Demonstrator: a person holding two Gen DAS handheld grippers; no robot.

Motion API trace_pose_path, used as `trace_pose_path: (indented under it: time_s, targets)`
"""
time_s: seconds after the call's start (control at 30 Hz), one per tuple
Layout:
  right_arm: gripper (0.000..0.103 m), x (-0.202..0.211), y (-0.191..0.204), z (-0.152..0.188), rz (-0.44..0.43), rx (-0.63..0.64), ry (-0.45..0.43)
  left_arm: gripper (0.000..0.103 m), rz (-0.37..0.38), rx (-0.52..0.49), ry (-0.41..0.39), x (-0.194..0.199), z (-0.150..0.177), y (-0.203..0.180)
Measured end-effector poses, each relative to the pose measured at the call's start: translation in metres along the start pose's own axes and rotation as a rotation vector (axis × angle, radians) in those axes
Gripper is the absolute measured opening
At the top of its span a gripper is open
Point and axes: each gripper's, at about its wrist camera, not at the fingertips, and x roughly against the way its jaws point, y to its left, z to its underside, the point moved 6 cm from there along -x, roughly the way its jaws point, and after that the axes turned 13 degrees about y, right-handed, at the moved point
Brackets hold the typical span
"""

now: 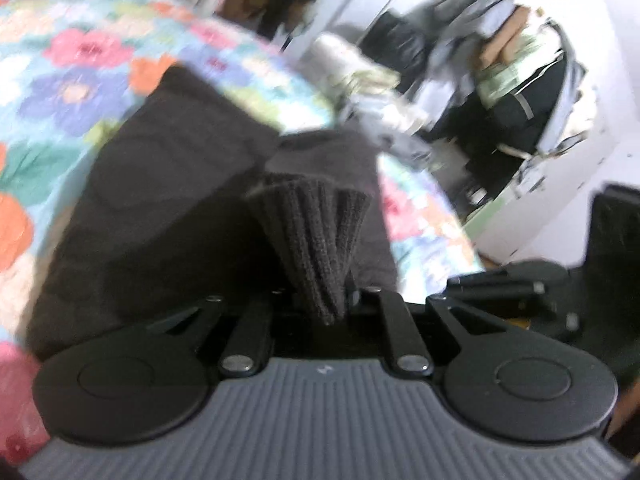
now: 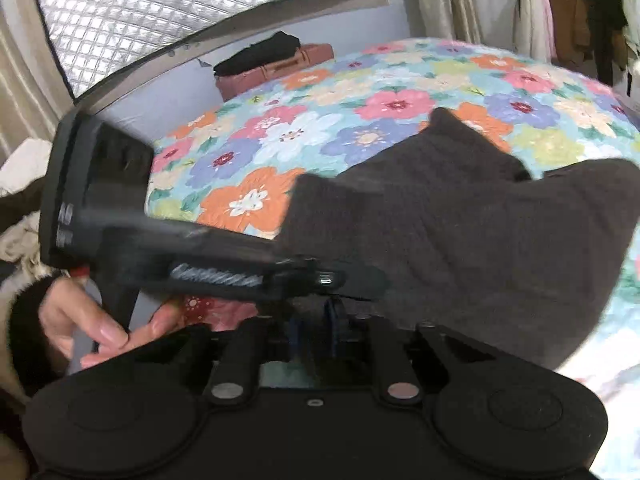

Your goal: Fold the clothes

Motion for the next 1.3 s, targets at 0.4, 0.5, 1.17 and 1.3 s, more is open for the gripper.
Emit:
trace_pose_path:
  time_s: [0.4,0.5,1.17,1.3]
  targets:
    - [0.075,0.040,-0.088,-0.067,0.184,-0.187,0.079,0.012,0.012,0.035,0.043,-0.008,0.008,0.001]
    - [0.079,0.015,-0.130,-0.072,0.147,-0.419,0.057,0.012,0.016,0.019,0.067,-0.018,0.015,-0.003]
    - [0.016,-0.069,-0.125,-0.050,0.350,-0.279,0.144,0.012,0.010,0.046,0.115,-0.051,0.021,0.006]
    - [0.013,-0.042,-0.130,-0.039,0.348,-0.342,0.002,0.012,0.024,0.006,0.056,-0.045,0.009,-0.005]
